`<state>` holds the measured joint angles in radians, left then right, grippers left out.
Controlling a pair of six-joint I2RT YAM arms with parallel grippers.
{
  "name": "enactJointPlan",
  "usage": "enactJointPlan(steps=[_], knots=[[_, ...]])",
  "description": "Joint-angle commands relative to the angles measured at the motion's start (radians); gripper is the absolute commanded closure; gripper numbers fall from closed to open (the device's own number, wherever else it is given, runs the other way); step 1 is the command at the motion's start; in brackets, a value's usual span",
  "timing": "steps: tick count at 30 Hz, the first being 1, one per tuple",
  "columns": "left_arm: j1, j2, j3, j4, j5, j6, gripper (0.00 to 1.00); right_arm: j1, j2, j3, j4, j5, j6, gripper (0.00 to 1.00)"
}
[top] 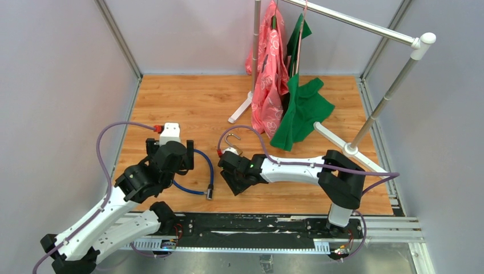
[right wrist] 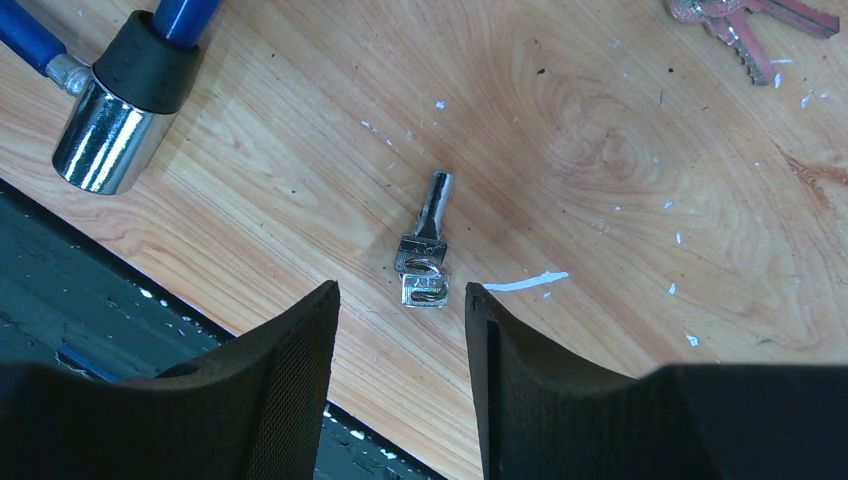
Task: Unlock with the key
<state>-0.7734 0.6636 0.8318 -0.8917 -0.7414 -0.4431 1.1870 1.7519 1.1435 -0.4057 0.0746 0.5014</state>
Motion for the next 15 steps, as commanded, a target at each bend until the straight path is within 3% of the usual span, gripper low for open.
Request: enactJointPlan(steps=[1,15], knots=[[0.008,-0.038,-0.021,0.047,-0.007,0.009,0.0,0.001,0.018,0.005,-0.036,0.007,0.012,0.47],[0.008,-0.068,-0.034,0.067,-0.002,0.018,0.0,-0.007,0.036,0.007,-0.035,0.004,0.008,0.47]])
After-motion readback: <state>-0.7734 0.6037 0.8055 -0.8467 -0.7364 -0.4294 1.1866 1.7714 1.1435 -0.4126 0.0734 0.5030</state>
